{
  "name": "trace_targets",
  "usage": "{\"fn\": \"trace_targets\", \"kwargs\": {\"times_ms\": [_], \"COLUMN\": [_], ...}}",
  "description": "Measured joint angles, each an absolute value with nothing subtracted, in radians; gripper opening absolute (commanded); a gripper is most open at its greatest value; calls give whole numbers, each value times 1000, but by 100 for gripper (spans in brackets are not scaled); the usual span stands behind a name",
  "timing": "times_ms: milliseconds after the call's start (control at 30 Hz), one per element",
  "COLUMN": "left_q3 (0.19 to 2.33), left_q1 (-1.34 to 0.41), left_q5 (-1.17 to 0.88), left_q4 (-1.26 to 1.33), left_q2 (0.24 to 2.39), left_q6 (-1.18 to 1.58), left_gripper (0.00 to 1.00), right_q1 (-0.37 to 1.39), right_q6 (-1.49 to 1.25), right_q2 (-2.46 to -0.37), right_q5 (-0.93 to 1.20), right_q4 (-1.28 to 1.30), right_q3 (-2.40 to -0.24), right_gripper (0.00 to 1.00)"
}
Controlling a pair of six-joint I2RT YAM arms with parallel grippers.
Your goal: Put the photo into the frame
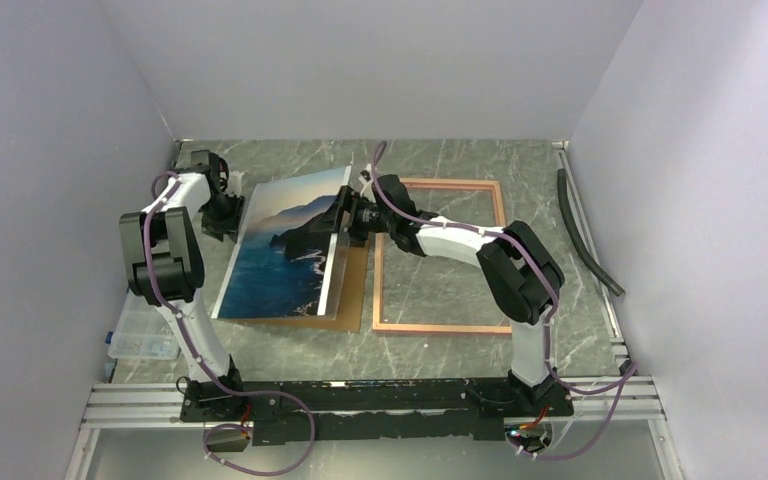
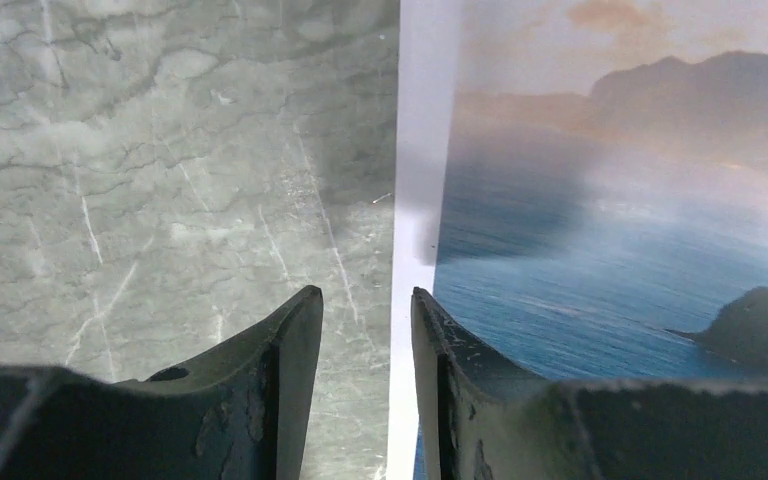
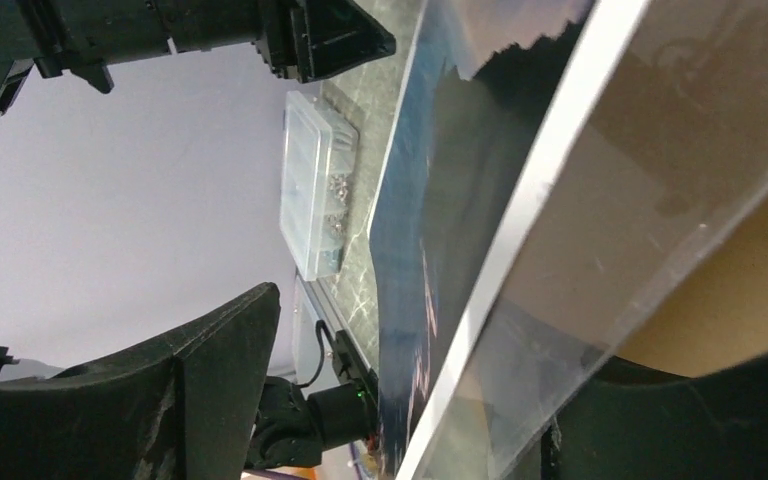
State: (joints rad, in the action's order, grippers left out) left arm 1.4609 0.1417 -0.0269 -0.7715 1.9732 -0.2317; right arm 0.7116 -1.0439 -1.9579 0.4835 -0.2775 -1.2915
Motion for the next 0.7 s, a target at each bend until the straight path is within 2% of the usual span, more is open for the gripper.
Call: {"fn": "trace_targets", "kwargs": {"times_ms": [167,433,633,700], "left_q3": [1456,1429,1415,1413], "left_q1": [147,147,146,145], "left_q5": [-19,-9,-10,-10], "left_q4": [-767,-744,-731,-728], "left_q2": [1972,1981,1995,1995], "left_q6": [-237,-251,-254,-259], "left_gripper": [43,37,35,35], "right_q1": [699,680,614,594], "right_q6": [-1089,-1095,-1059,-1042], "right_q2": [-1958,-1944,-1844,-1816], "right_q5": [501,508,507,508], "right_q4": [-307,-318,-246,-220], "right_q3": [-1261,-1249,-1190,-1188], "right_gripper": [61,20,0,0]}}
